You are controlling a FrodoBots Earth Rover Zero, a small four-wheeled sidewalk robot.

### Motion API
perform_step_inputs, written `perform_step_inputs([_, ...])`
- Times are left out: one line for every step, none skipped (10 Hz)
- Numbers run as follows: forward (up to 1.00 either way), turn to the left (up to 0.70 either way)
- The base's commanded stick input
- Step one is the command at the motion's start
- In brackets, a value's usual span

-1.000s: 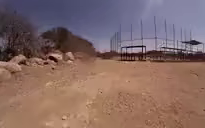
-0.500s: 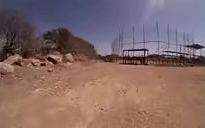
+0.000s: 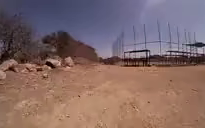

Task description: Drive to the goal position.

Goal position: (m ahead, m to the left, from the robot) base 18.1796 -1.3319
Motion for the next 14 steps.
perform_step_inputs([1.00,0.00])
perform_step_inputs([1.00,-0.27])
perform_step_inputs([1.00,-0.27])
perform_step_inputs([1.00,-0.21])
perform_step_inputs([1.00,-0.09])
perform_step_inputs([1.00,0.00])
perform_step_inputs([1.00,0.00])
perform_step_inputs([1.00,0.00])
perform_step_inputs([1.00,0.00])
perform_step_inputs([1.00,0.00])
perform_step_inputs([1.00,0.00])
perform_step_inputs([1.00,0.00])
perform_step_inputs([1.00,0.00])
perform_step_inputs([1.00,0.00])
